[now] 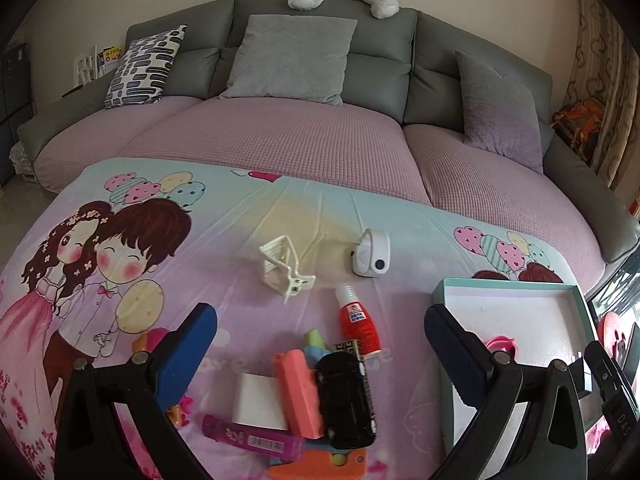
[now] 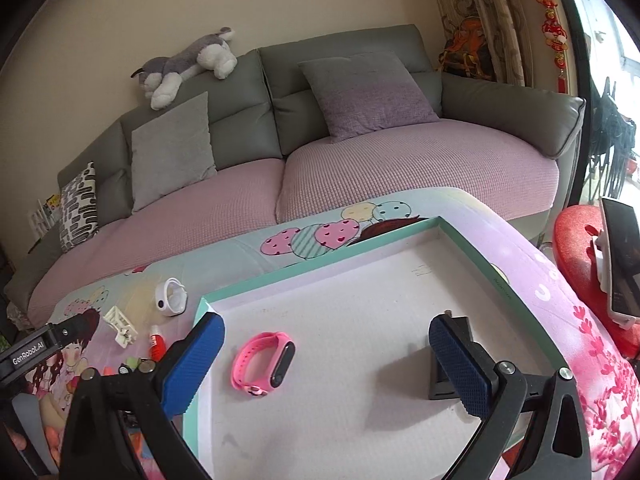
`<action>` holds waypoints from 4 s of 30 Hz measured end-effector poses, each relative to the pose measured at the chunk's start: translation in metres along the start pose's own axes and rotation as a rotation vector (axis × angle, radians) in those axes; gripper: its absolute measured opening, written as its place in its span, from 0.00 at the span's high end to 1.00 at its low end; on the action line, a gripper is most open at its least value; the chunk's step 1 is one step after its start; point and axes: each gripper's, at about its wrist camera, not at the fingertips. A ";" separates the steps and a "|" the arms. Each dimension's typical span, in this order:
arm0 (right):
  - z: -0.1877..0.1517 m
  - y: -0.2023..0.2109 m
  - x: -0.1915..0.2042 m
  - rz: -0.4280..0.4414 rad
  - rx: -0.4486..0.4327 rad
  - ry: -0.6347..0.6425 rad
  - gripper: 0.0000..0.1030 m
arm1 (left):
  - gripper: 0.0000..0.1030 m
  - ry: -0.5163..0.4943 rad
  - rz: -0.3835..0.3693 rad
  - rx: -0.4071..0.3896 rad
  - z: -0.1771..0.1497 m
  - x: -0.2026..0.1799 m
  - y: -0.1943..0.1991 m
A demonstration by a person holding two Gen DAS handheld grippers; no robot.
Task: Organize rigid objects
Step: 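Withdraw both tools from the tray back toward the objects, then grasp the black toy car with the right tool while the left tool grasps the toy puppy, then carry the toy car and toy puppy over the teal tray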
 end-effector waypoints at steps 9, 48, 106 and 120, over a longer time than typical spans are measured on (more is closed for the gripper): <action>-0.023 -0.004 0.062 0.156 0.081 0.100 0.00 | 0.00 0.083 0.105 0.008 -0.013 0.085 0.022; -0.122 -0.063 0.151 0.202 0.384 0.311 0.62 | 0.01 0.175 -0.010 0.224 -0.078 0.132 -0.048; -0.012 -0.030 -0.027 -0.041 0.147 -0.096 0.72 | 0.65 -0.283 -0.294 0.101 -0.006 -0.093 0.010; -0.008 -0.028 -0.051 -0.099 0.142 -0.146 0.72 | 0.65 -0.370 -0.342 0.175 -0.025 -0.143 -0.008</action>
Point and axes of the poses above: each gripper's, at about its wrist camera, not at the fingertips, and y roughly against the way its jaws point, x to its left, z to its top, and after that the axes turned 14 degrees about -y, right-handed
